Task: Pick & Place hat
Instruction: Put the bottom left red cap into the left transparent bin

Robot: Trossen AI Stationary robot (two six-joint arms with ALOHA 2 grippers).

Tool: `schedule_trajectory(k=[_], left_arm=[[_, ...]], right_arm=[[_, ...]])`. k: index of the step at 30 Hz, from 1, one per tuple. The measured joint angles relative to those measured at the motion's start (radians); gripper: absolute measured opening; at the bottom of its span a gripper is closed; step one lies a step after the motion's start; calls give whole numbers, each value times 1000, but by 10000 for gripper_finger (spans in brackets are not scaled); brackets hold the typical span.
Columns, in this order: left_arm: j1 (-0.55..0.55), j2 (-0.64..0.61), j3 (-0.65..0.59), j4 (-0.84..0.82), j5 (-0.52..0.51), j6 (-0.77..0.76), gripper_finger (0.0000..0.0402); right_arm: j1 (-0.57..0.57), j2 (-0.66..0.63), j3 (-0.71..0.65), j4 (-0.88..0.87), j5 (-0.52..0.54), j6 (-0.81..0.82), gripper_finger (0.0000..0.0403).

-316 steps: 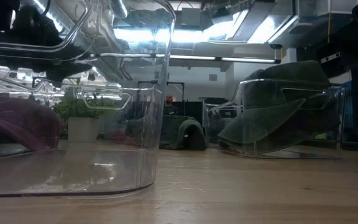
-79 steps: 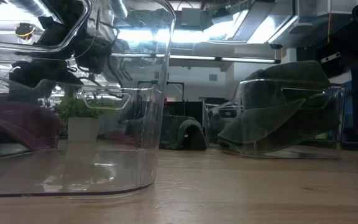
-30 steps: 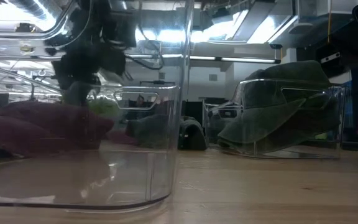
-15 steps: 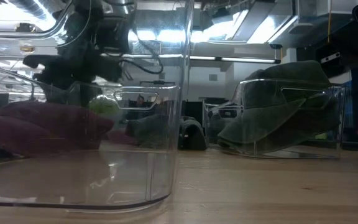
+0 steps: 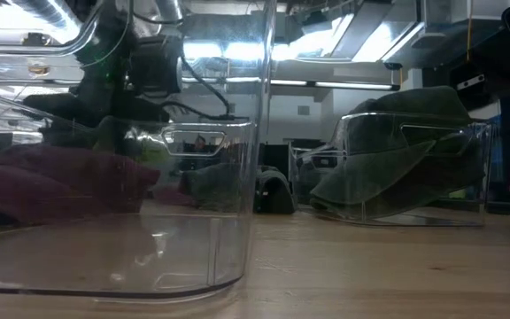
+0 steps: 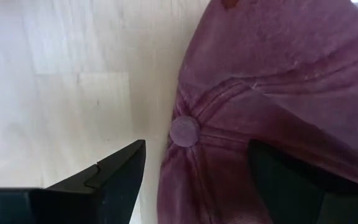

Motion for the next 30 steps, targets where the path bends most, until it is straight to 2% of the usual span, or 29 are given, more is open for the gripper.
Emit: schedule_trajectory(k=[7, 12, 15, 22, 30], left_arm=[[0, -3, -71, 123, 0, -2, 281], [0, -4, -84, 138, -3, 0, 267], [1, -3, -85, 141, -10, 6, 238], [2, -2, -86, 147, -26, -4, 142], [1, -5, -87, 148, 10, -56, 39]], right_arm=[[0, 0, 0, 0, 0, 0, 26], [0, 0, 0, 0, 0, 0, 26], [0, 0, 0, 0, 0, 0, 26], [0, 0, 0, 0, 0, 0, 26], [0, 0, 0, 0, 0, 0, 26]])
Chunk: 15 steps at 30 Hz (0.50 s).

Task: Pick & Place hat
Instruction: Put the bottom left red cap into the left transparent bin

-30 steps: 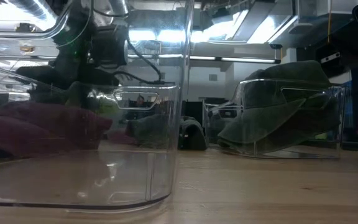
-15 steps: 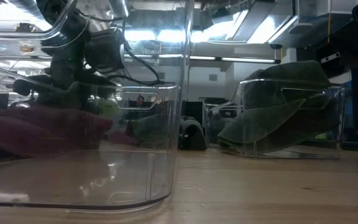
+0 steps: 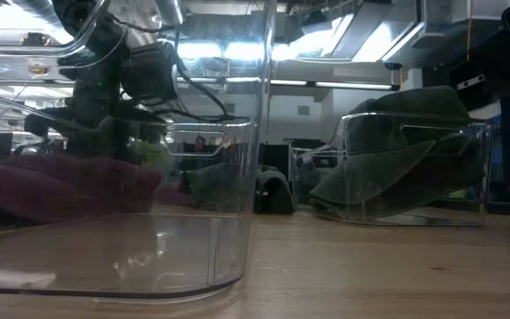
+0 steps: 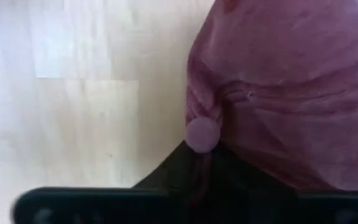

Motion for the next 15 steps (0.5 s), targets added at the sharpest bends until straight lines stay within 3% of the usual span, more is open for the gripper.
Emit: schedule_trajectory(k=[3, 15], left_arm=[[-2, -13, -3, -23, 13, -2, 12], [-2, -188, -4, -116, 33, -227, 9]], right_arm=[[0, 0, 0, 0, 0, 0, 26], [0, 0, 0, 0, 0, 0, 26]])
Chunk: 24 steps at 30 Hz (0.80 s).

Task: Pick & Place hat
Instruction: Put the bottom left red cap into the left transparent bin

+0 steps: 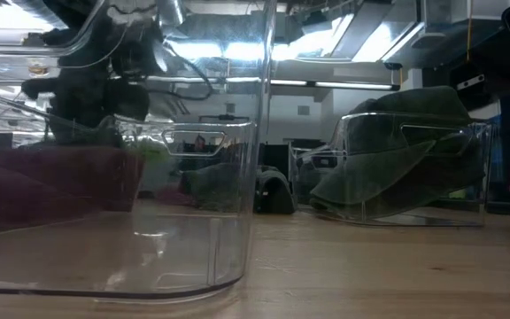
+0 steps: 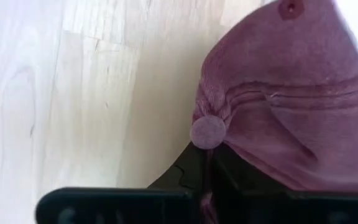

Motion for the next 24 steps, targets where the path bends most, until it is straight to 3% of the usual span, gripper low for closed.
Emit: schedule_trajectory(k=[24], left_arm=[[1, -439, 3, -77, 12, -492, 7]], right_arm=[[0, 0, 0, 0, 0, 0, 26]])
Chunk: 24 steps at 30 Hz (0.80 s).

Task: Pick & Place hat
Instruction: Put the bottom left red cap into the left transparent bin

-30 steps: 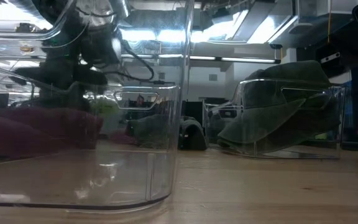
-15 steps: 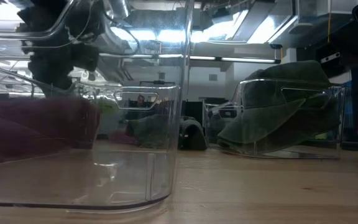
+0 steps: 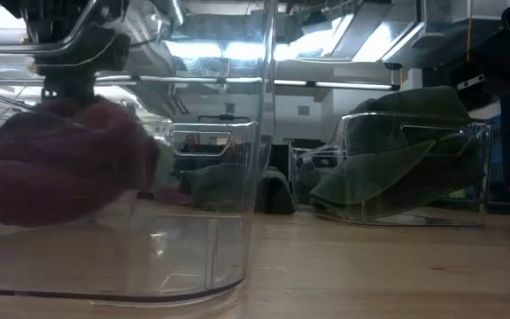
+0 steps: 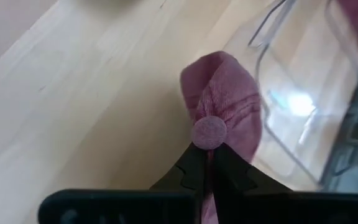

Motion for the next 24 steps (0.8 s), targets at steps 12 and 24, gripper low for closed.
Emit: schedule_trajectory(k=[12, 24], left_arm=[[-25, -147, 1, 0, -1, -135, 7], [-123, -203, 3, 2, 7, -171, 7]], right_arm=[[0, 0, 0, 0, 0, 0, 26], [0, 0, 0, 0, 0, 0, 26]])
